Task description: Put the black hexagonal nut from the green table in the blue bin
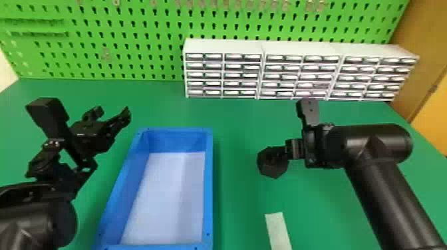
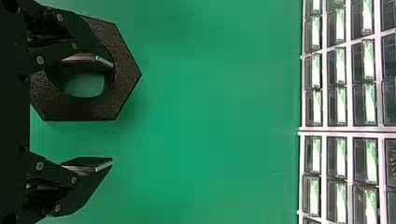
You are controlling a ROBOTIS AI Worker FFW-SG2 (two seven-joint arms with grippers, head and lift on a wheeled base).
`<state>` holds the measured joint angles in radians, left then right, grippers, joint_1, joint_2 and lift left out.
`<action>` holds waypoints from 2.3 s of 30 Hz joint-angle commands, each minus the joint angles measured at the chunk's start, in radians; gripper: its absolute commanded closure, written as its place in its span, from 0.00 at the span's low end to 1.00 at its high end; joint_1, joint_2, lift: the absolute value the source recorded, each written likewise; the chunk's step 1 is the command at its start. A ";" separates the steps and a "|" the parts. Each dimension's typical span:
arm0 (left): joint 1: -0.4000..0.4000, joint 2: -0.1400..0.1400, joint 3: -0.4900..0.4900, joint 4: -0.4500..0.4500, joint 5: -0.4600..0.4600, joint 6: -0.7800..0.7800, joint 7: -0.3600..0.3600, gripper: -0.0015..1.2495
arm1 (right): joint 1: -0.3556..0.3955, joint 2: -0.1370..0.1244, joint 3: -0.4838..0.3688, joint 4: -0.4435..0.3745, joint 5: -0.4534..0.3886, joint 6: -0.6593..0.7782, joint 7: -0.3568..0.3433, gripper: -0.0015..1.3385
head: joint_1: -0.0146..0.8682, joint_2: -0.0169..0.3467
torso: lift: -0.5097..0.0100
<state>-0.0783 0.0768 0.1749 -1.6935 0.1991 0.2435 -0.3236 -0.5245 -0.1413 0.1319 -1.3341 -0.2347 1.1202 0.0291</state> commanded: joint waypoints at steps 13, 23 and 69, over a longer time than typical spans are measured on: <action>0.000 0.000 0.000 0.003 0.002 -0.001 0.000 0.38 | -0.002 0.003 0.000 0.059 0.006 -0.042 0.002 0.39 | 0.80 0.07 | 0.79; 0.000 0.000 -0.002 0.003 0.002 0.000 0.000 0.38 | 0.000 0.005 0.003 0.081 0.006 -0.073 0.002 0.39 | 0.80 0.07 | 0.79; -0.001 0.000 -0.009 0.008 0.003 0.000 0.000 0.38 | -0.008 0.006 0.034 0.142 0.014 -0.106 0.005 0.39 | 0.80 0.07 | 0.79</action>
<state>-0.0797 0.0772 0.1658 -1.6859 0.2025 0.2436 -0.3236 -0.5326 -0.1355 0.1657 -1.1943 -0.2213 1.0139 0.0337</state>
